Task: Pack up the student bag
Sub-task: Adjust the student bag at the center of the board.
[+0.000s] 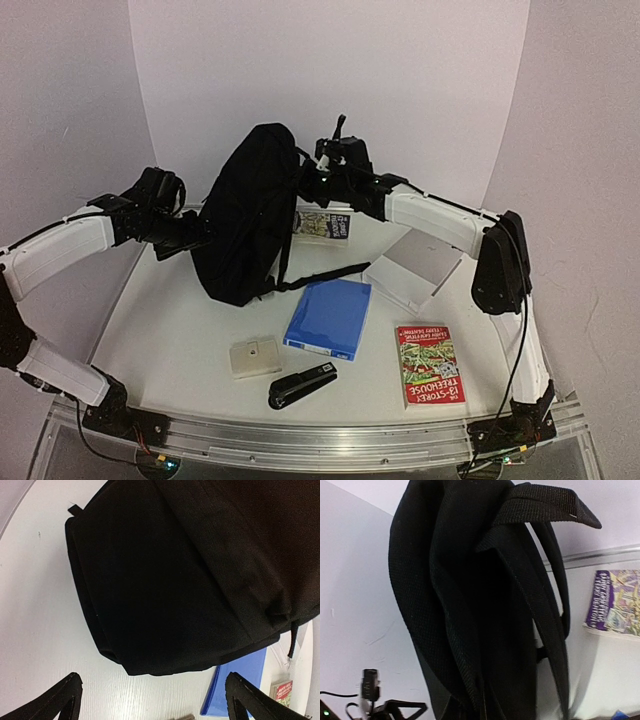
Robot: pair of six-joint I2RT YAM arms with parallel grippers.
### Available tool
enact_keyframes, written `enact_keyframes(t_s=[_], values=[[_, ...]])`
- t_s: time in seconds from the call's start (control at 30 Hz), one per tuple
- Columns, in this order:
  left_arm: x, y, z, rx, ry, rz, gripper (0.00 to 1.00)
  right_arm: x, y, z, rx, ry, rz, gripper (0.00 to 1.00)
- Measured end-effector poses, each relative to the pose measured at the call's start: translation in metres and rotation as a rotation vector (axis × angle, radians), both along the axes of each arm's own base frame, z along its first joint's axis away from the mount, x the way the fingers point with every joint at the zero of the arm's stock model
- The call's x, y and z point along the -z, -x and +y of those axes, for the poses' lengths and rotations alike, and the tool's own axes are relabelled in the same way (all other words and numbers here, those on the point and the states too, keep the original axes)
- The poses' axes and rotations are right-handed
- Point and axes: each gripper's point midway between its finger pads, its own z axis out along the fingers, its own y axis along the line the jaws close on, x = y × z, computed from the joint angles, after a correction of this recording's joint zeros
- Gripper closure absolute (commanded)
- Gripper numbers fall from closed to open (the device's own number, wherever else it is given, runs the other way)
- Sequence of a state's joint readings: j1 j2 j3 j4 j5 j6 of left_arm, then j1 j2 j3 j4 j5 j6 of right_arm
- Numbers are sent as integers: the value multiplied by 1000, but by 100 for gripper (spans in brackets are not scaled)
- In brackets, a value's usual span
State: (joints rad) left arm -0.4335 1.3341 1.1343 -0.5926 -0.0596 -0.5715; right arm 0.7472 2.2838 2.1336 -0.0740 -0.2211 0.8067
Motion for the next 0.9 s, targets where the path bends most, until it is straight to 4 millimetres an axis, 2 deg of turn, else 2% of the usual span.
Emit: enact_keyframes(t_s=[0.07, 0.2, 0.27, 0.33, 0.4, 0.53, 0.7, 0.8, 0.9], values=[[-2, 2, -3, 17, 11, 0, 0, 20, 0, -7, -8, 35, 31, 100], [0, 6, -8, 44, 35, 19, 0, 62, 9, -15, -54, 127, 94, 87], [1, 8, -10, 49, 43, 25, 0, 76, 18, -15, -86, 161, 123, 81], [4, 11, -10, 54, 51, 36, 0, 84, 26, -13, -121, 178, 146, 75], [7, 15, -9, 55, 52, 45, 0, 87, 34, -9, -156, 181, 158, 55], [14, 25, -5, 52, 44, 72, 0, 91, 51, 0, -247, 186, 153, 30], [16, 33, -2, 54, 39, 89, 0, 116, 74, -6, -371, 276, 120, 21], [15, 34, -4, 67, 50, 88, 0, 130, 87, -23, -433, 403, 67, 12], [14, 37, -9, 90, 60, 92, 0, 132, 91, -41, -477, 550, -29, 8]])
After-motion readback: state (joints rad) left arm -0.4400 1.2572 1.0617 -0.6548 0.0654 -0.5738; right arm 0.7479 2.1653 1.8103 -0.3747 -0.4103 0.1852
